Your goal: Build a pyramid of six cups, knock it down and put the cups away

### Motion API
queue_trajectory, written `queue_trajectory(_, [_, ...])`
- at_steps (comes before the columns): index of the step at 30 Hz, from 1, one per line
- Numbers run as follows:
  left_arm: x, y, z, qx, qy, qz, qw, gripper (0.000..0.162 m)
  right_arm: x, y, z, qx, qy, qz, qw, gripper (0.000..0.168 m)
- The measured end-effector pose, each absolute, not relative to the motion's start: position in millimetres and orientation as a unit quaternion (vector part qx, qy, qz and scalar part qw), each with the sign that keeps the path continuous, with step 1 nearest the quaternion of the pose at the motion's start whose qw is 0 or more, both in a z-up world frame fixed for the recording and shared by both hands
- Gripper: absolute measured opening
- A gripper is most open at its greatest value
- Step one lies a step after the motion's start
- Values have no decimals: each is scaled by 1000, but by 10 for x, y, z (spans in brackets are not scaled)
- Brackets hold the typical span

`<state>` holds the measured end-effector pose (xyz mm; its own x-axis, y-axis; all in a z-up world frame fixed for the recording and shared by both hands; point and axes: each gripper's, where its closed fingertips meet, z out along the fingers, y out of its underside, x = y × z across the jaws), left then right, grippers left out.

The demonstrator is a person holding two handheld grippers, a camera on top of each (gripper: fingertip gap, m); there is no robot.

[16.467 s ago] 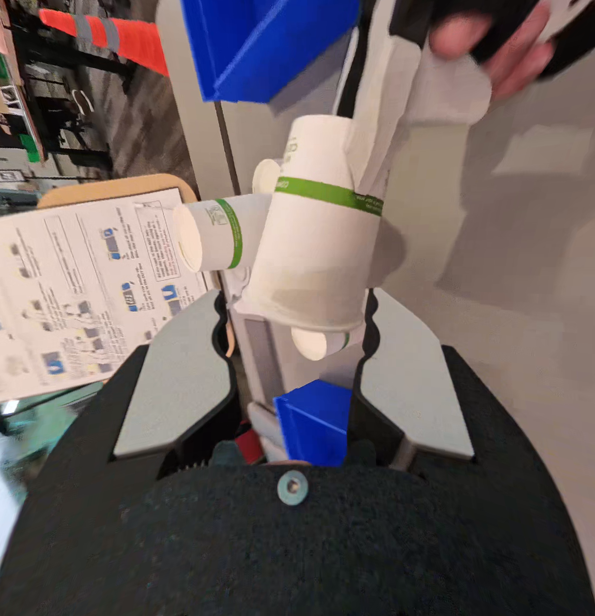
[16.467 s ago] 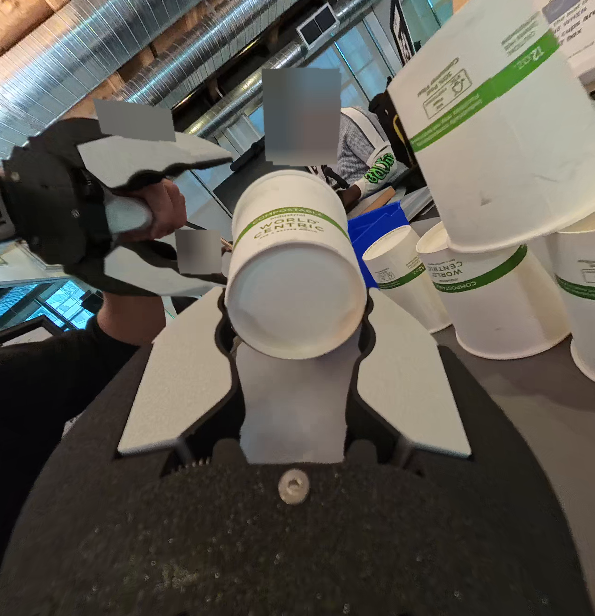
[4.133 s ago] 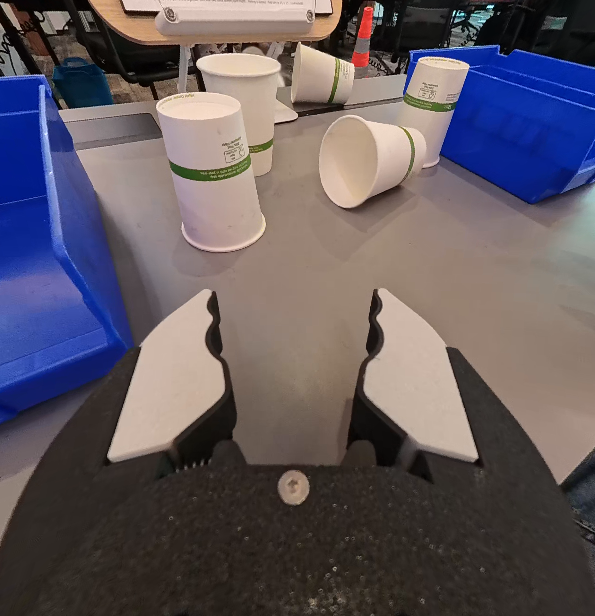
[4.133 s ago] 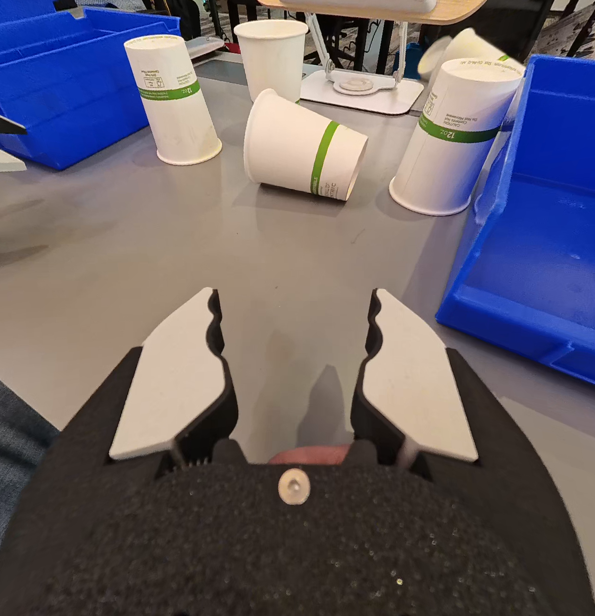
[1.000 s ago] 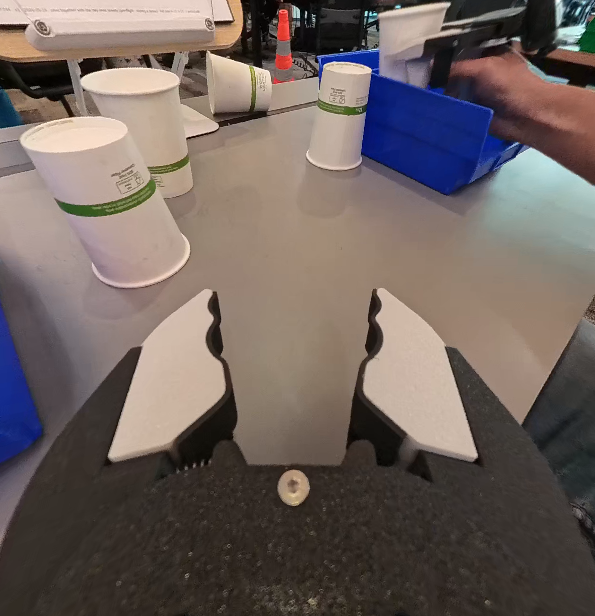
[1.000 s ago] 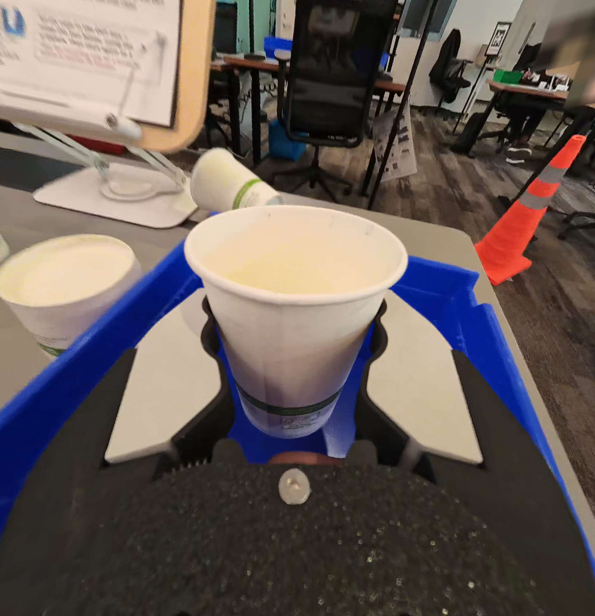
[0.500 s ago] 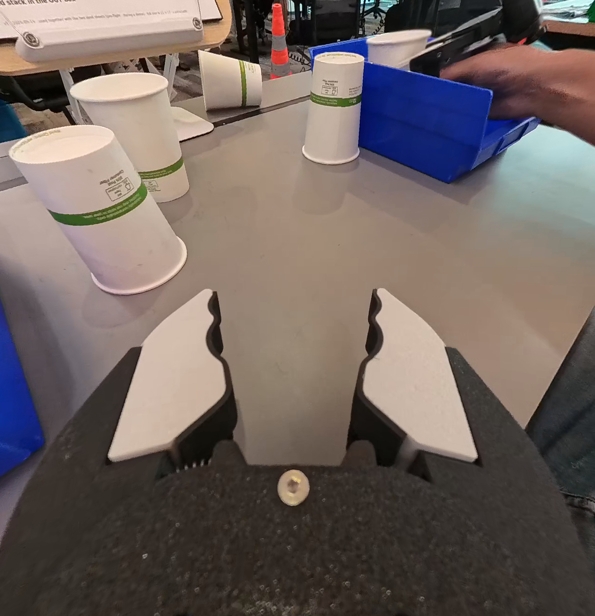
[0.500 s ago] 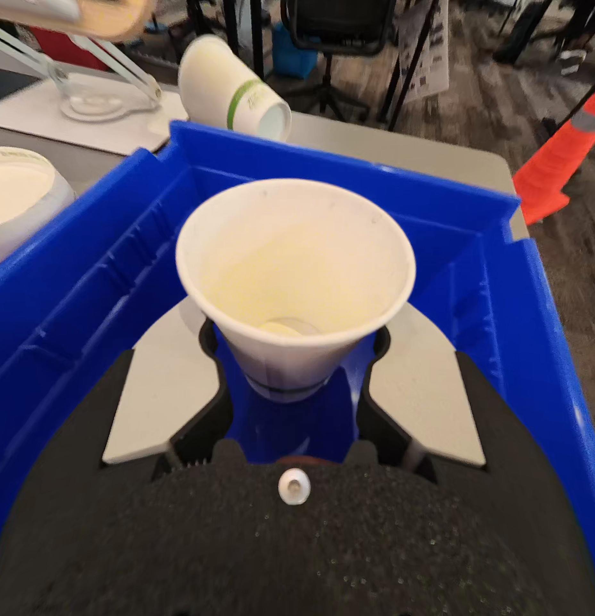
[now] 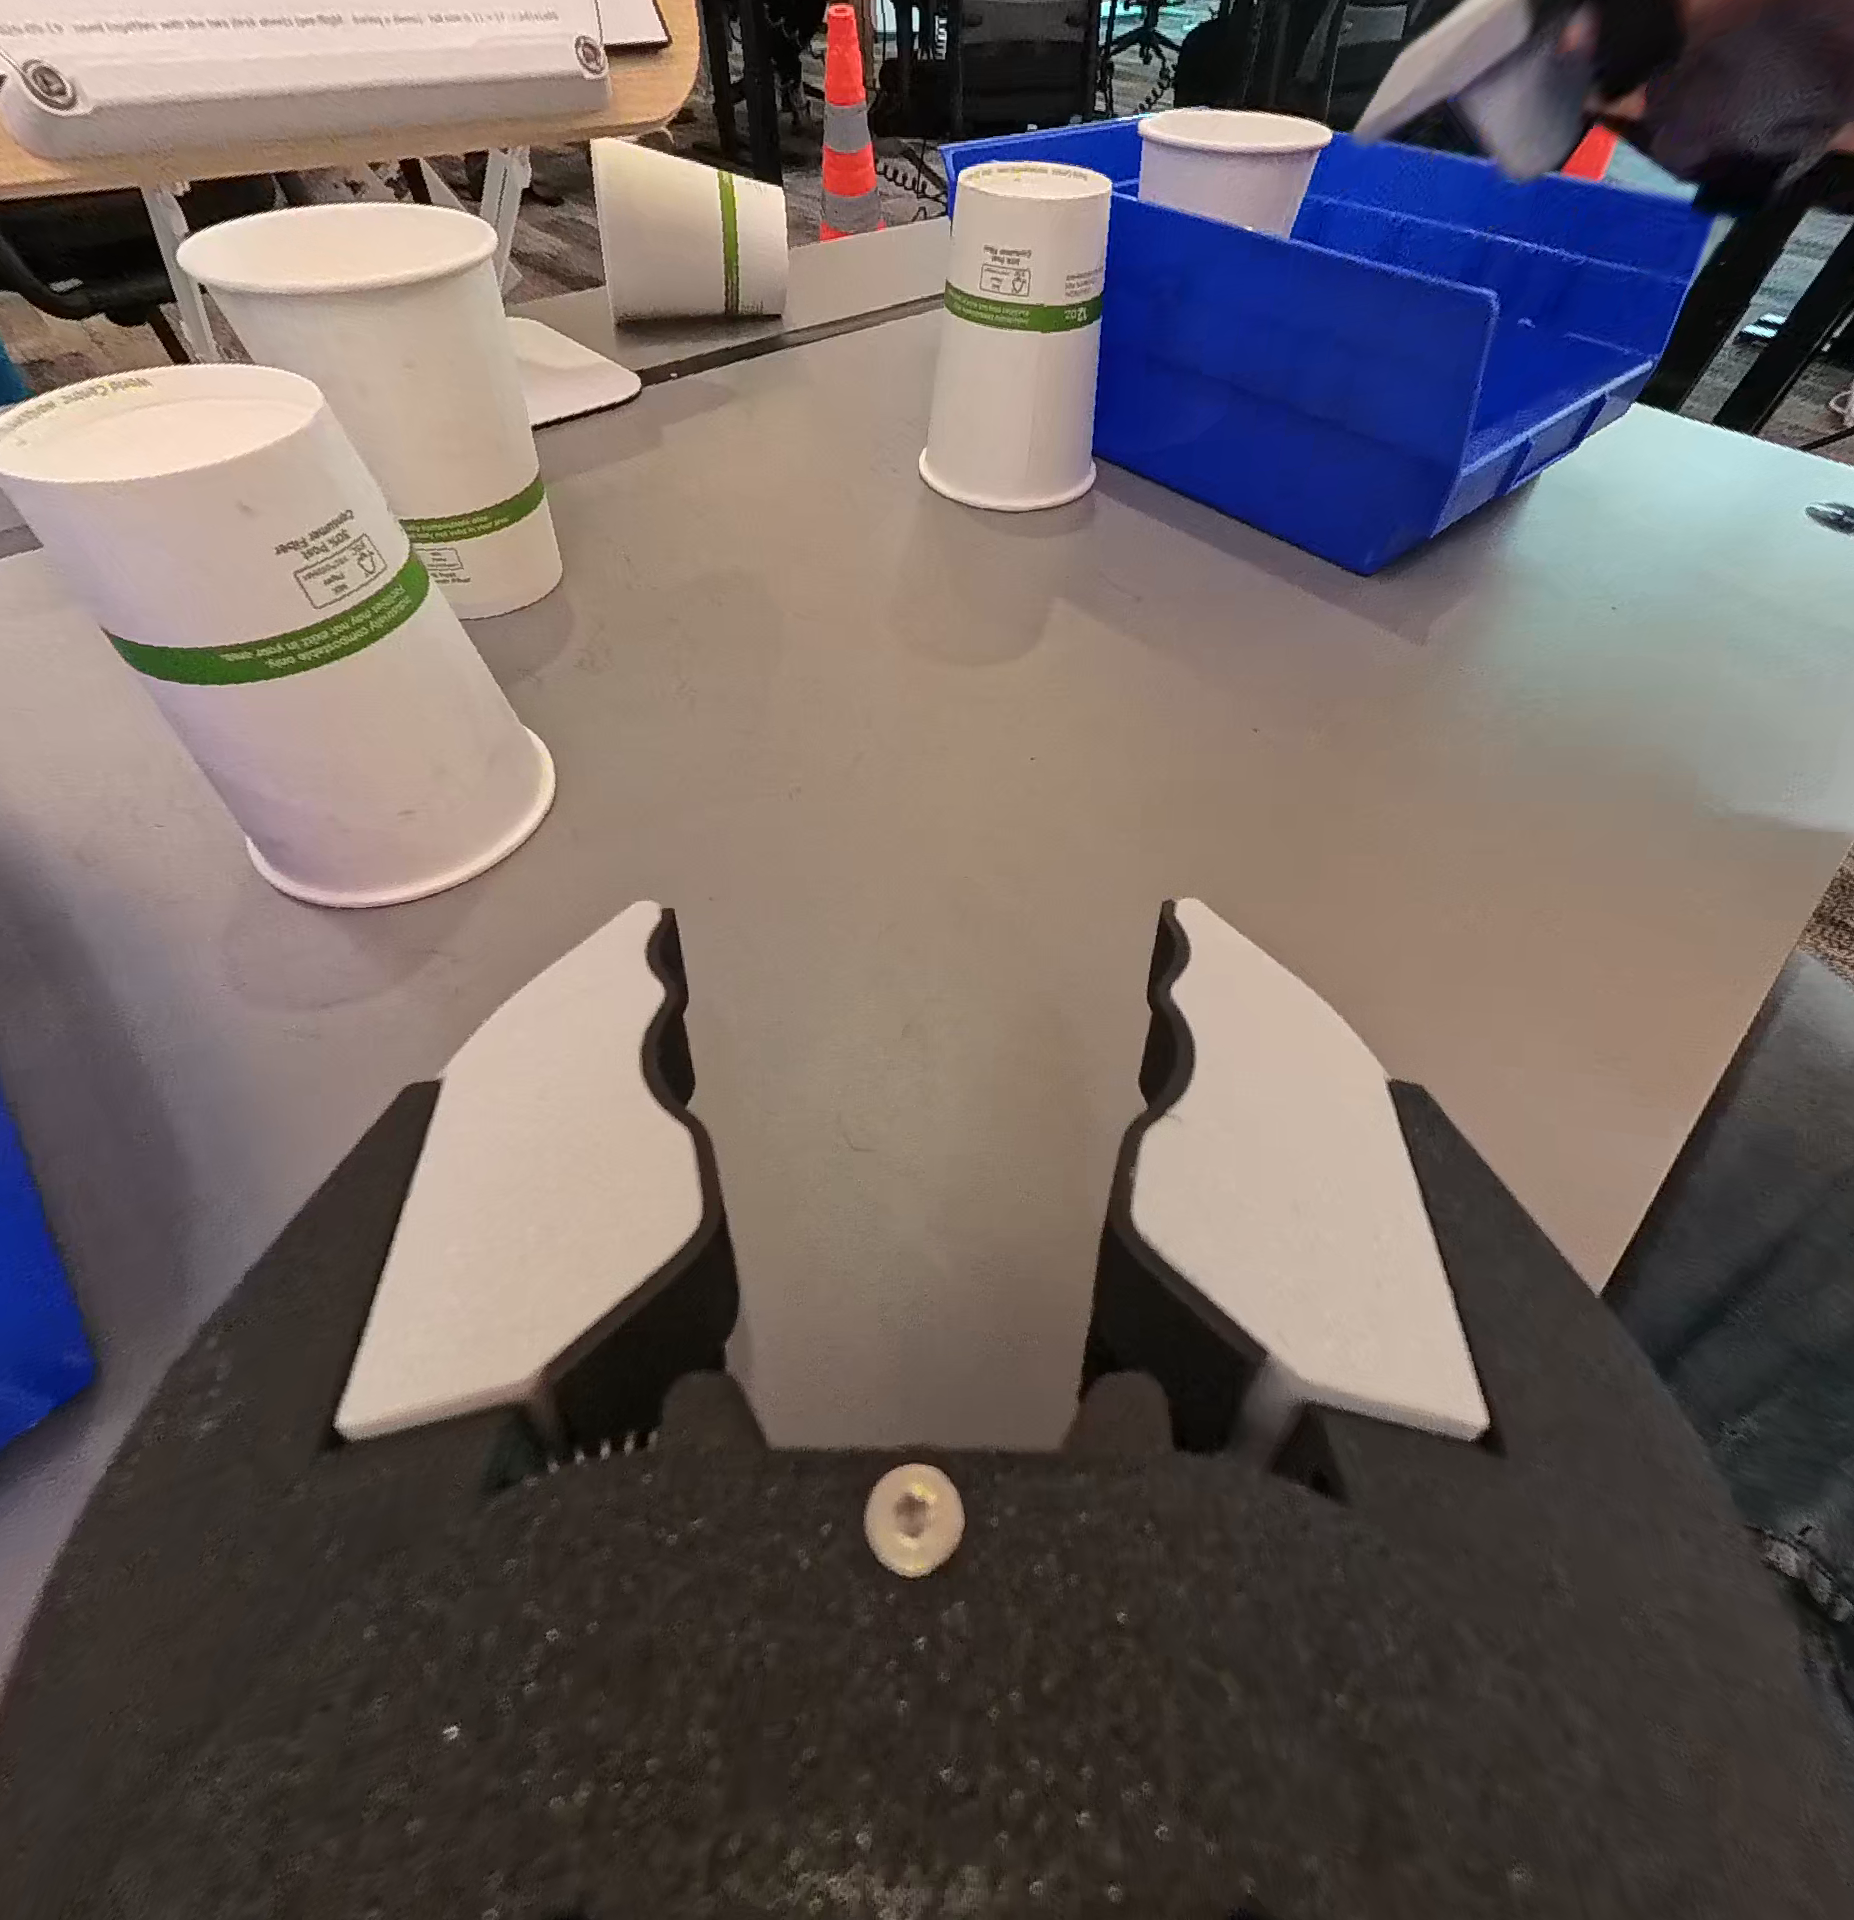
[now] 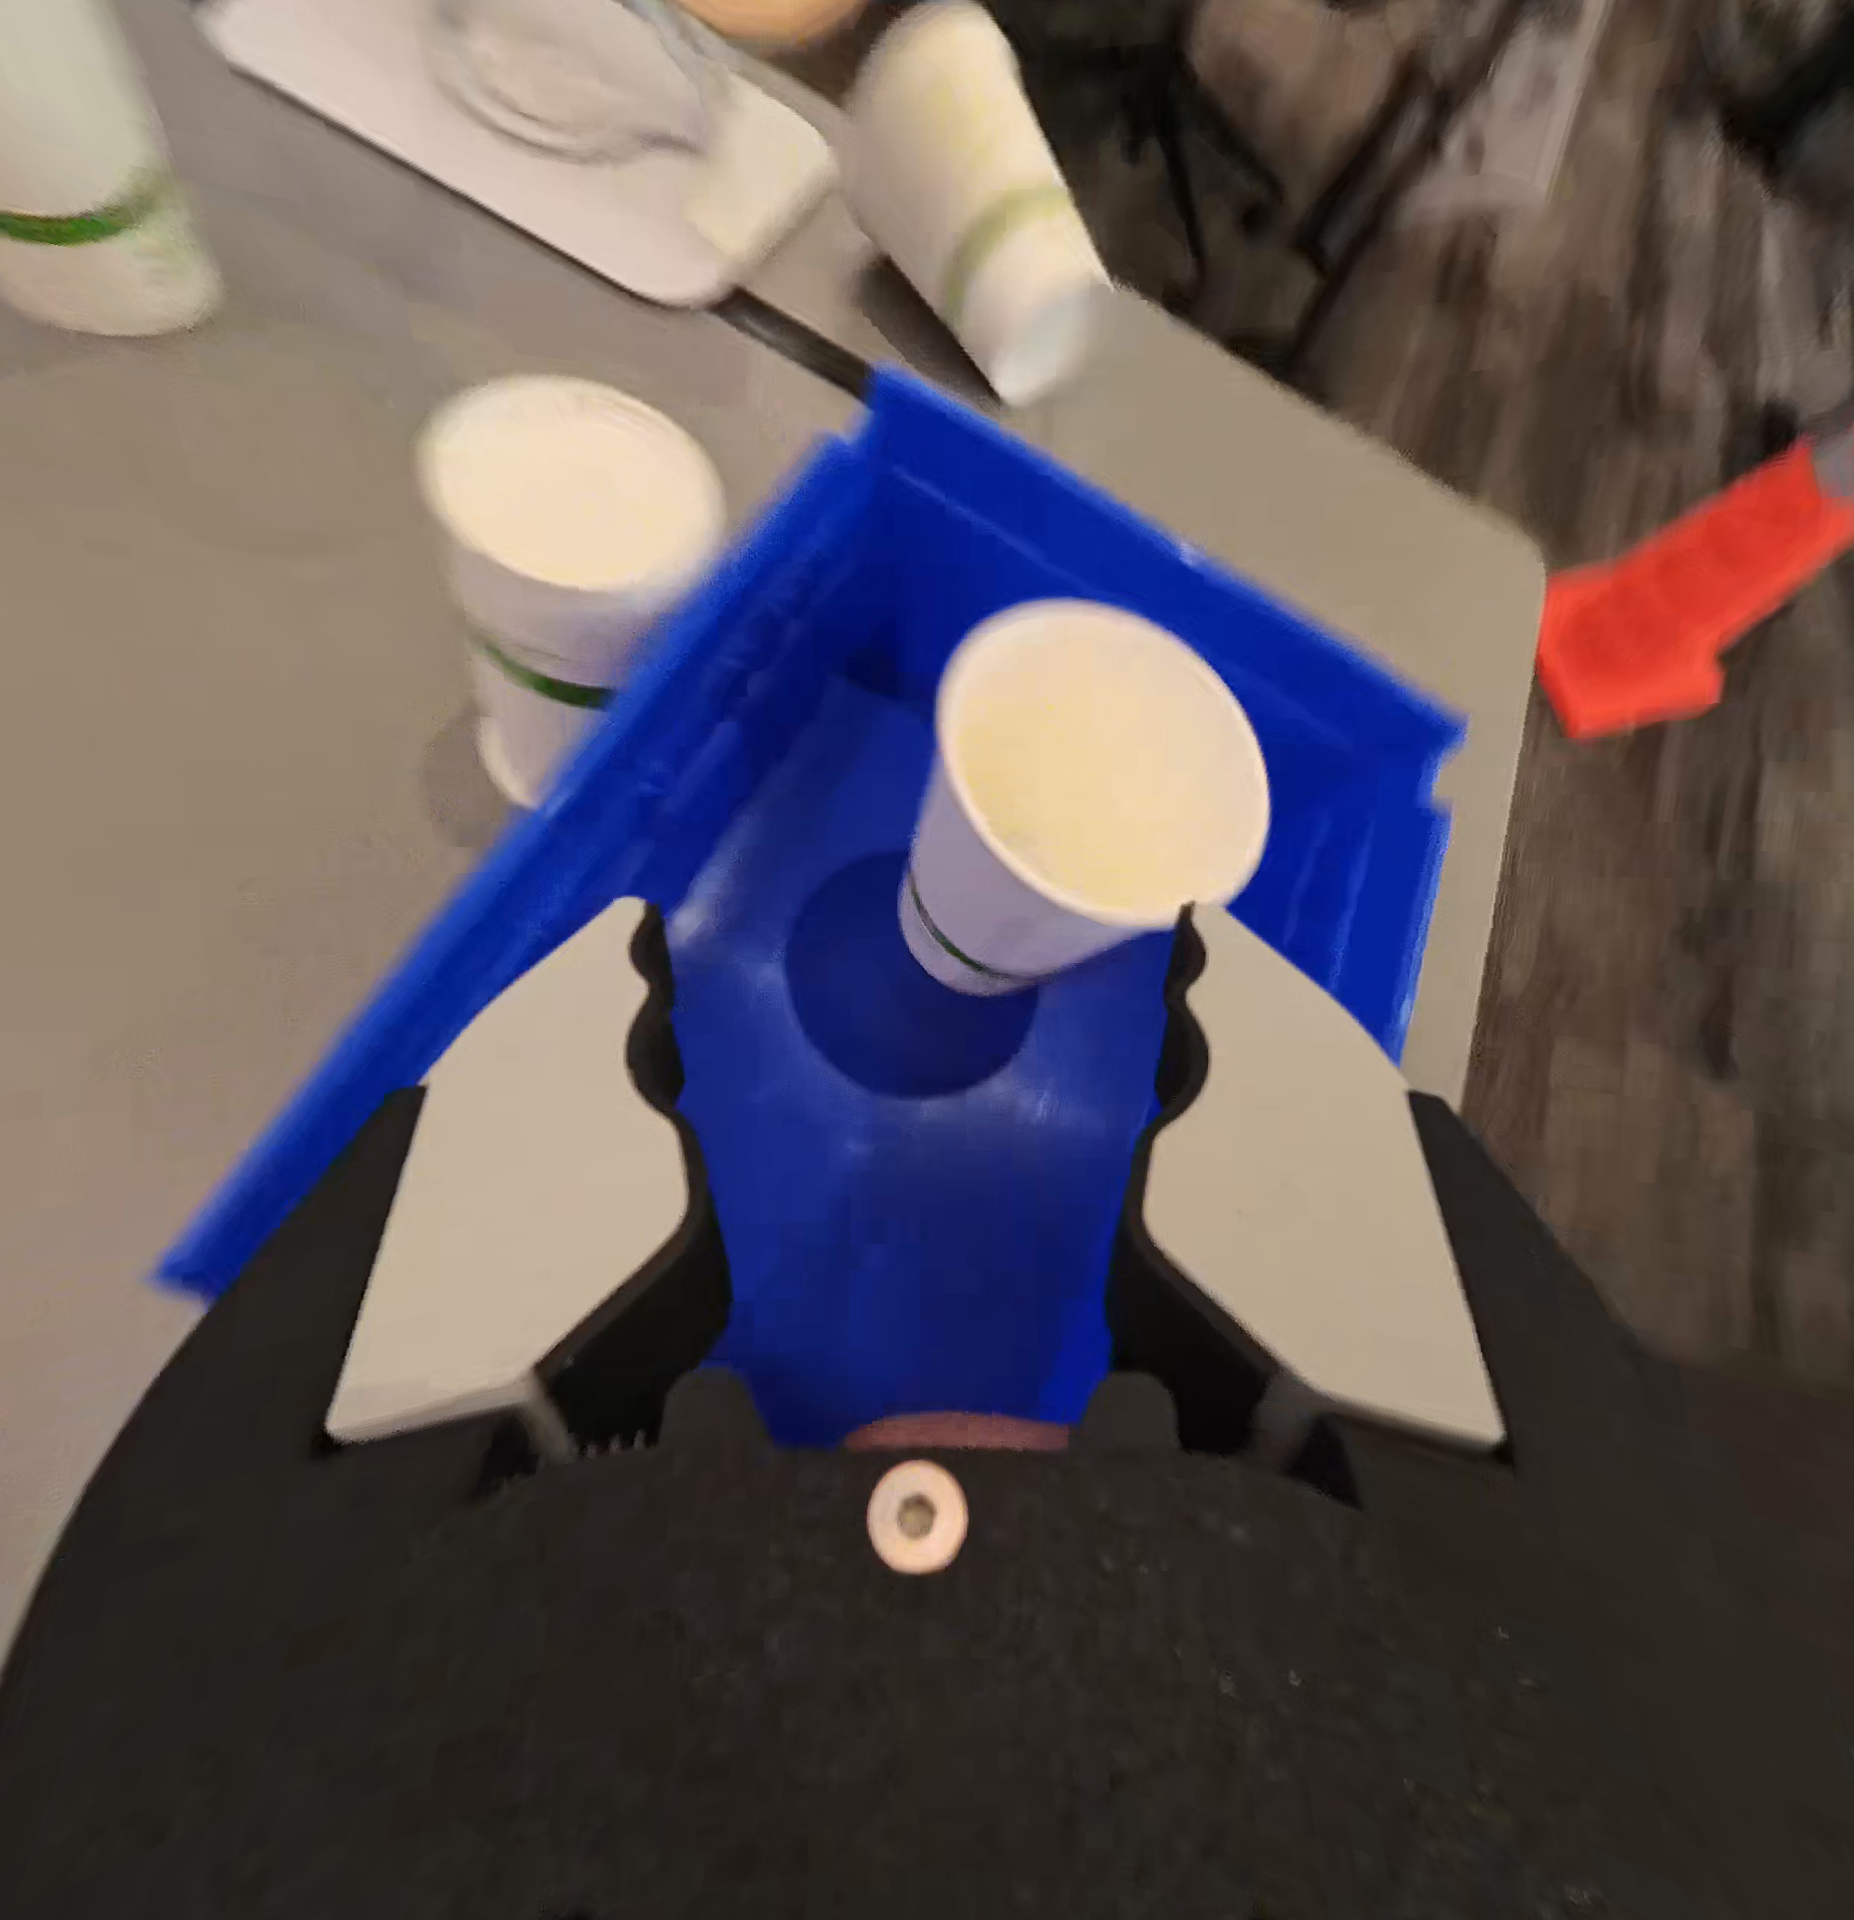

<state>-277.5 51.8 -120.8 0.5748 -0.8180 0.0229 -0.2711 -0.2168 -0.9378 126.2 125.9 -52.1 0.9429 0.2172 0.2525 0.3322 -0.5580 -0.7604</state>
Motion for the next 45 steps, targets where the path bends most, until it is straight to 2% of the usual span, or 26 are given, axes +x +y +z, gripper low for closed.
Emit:
queue_trajectory(3, [-2771,507,-1216,-731,374,-277,499,85,853,1289,-180,-850,-299,-56,431,86])
queue_trajectory(5, [-2771,510,-1209,-730,374,-278,500,85,620,1388,-155,-836,-395,-40,379,87])
queue_trajectory(11, [-2780,522,-1211,-732,371,-281,497,85,345,1904,-588,-816,-550,-40,175,89])
queue_trajectory(15, [-2824,523,-1230,-735,369,-276,497,85,372,2181,-894,-781,-609,-106,93,90])
queue_trajectory(18, [-2883,526,-1246,-737,370,-266,500,85,295,2252,-1081,-783,-612,-89,61,89])
queue_trajectory(20, [-2918,527,-1253,-738,368,-265,499,85,269,2256,-1170,-786,-611,-81,45,78])
queue_trajectory(23, [-2965,532,-1263,-742,361,-267,498,85,260,2242,-1203,-791,-606,-74,38,75])
queue_trajectory(27, [-3003,534,-1258,-743,354,-275,497,85,175,2227,-991,-800,-590,-64,90,75])
queue_trajectory(32, [-2911,543,-1180,-724,375,-310,490,82,-219,2163,-319,-797,-531,24,288,75])
queue_trajectory(36, [-2661,579,-867,-678,403,-389,477,73,-563,2009,75,-765,-463,147,423,75])
queue_trajectory(40, [-2394,800,-478,-627,428,-435,484,59,-895,1813,187,-733,-416,258,473,75])
queue_trajectory(45, [-2100,1101,-273,-603,467,-432,481,60,-1279,1568,268,-682,-368,390,498,75])
